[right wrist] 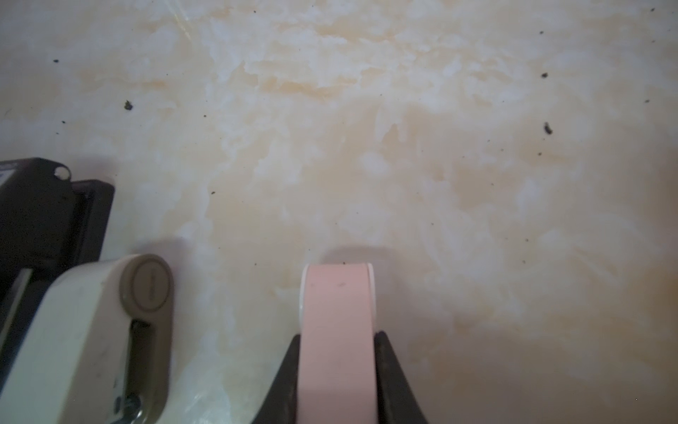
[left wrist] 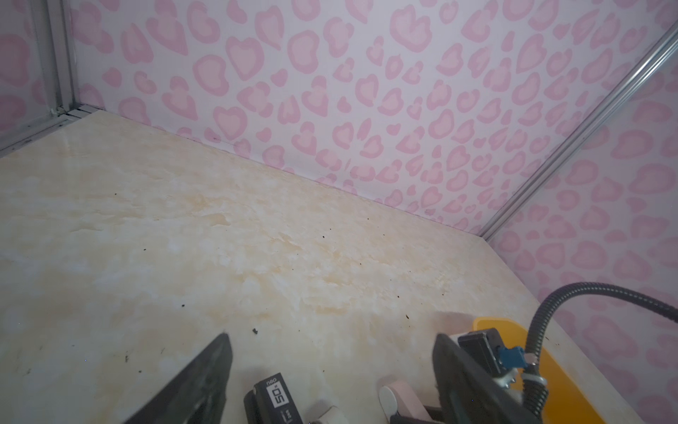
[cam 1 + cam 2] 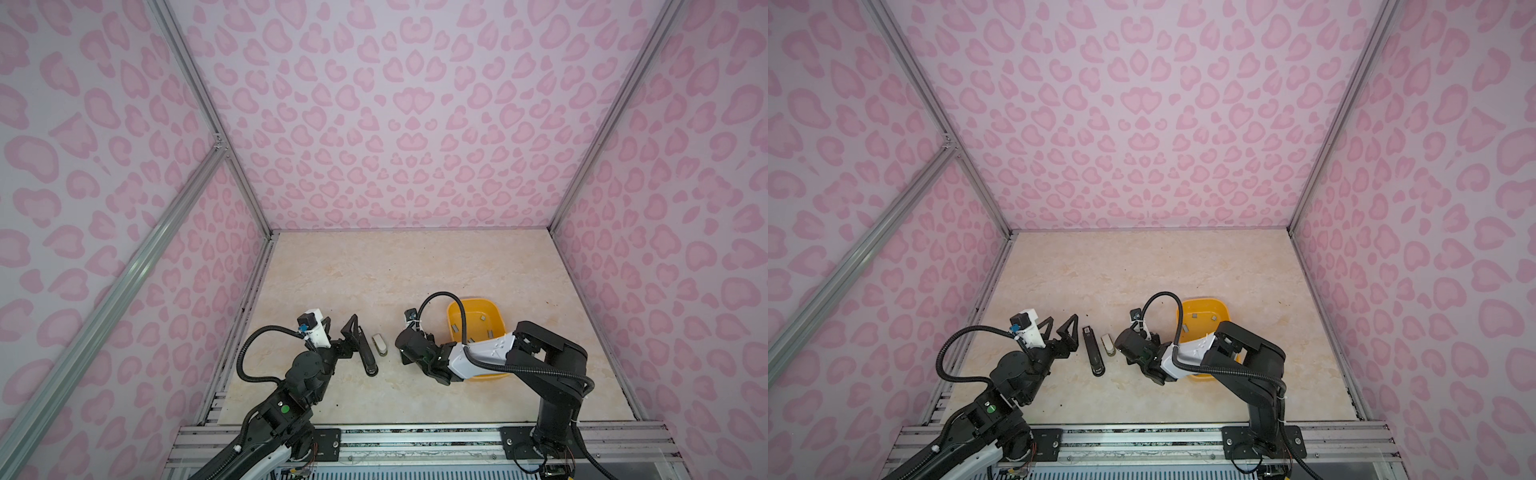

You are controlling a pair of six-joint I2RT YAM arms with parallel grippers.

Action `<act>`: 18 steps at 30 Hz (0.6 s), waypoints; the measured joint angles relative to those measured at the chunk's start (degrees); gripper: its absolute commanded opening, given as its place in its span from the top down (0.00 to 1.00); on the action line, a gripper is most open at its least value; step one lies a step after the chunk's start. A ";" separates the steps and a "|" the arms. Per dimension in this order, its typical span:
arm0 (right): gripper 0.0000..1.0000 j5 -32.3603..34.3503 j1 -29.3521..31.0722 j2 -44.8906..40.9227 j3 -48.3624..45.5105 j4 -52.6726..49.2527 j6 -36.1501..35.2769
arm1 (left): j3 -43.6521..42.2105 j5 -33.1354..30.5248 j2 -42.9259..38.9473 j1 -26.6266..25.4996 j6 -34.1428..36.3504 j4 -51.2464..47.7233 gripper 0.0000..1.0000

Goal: Load the staples into the stapler
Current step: 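Open both grippers and lift them off the closed pink stapler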

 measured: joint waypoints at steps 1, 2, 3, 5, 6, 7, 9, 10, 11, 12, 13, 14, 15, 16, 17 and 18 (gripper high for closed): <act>0.79 0.37 0.00 0.37 0.42 -0.09 0.35 | 0.52 -0.26 -0.26 0.00 -0.52 -1.25 0.12; 0.78 0.90 0.02 0.87 0.94 -0.11 0.83 | 1.05 -0.48 -0.59 0.09 -1.09 -2.69 0.12; 0.78 1.29 0.04 1.33 1.53 -0.33 1.29 | 1.53 -0.55 -0.79 0.09 -1.49 -4.04 0.12; 0.72 1.53 0.00 2.19 3.08 -1.25 1.86 | 2.67 -0.96 -1.20 0.09 -2.34 -6.75 0.11; 0.67 1.40 -0.02 2.34 3.72 -1.86 2.01 | 3.19 -1.09 -1.31 0.09 -2.56 -7.67 0.10; 0.60 0.83 -0.02 2.32 4.26 -2.54 2.29 | 3.78 -1.46 -1.40 0.09 -2.69 -8.48 0.10; 0.50 -0.31 0.07 1.09 4.76 -4.59 2.64 | 4.92 -2.29 -1.11 0.11 -2.71 -9.99 0.10; 0.46 -0.35 0.31 -0.48 4.81 -6.03 2.58 | 5.57 -2.95 -0.68 0.13 -2.69 -10.56 0.10; 0.43 -0.26 0.46 -2.43 4.85 -7.32 2.54 | 6.27 -3.39 -0.09 0.20 -2.64 -11.06 0.10; 0.41 -0.11 0.59 -4.35 4.85 -8.17 2.47 | 6.84 -3.76 0.59 0.28 -2.60 -11.32 0.10; 0.39 0.35 0.85 -7.21 4.76 -9.25 2.03 | 7.61 -4.20 1.57 0.50 -1.99 -11.47 0.10; 0.36 0.94 1.03 -10.12 4.68 -10.27 1.70 | 8.35 -4.63 2.97 0.70 -1.07 -11.43 0.10; 0.34 1.36 1.05 -12.50 4.52 -11.04 1.64 | 8.90 -4.70 4.11 0.96 -0.33 -11.43 0.10; 0.31 2.08 0.96 -15.56 4.46 -12.35 1.31 | 9.66 -4.94 5.77 1.36 0.92 -11.43 0.10; 0.28 3.17 0.66 -18.93 4.46 -13.97 0.85 | 10.40 -5.05 7.34 1.92 2.16 -11.43 0.10; 0.27 4.24 0.22 -21.38 4.57 -15.08 0.28 | 11.15 -5.07 8.81 2.64 3.13 -11.41 0.10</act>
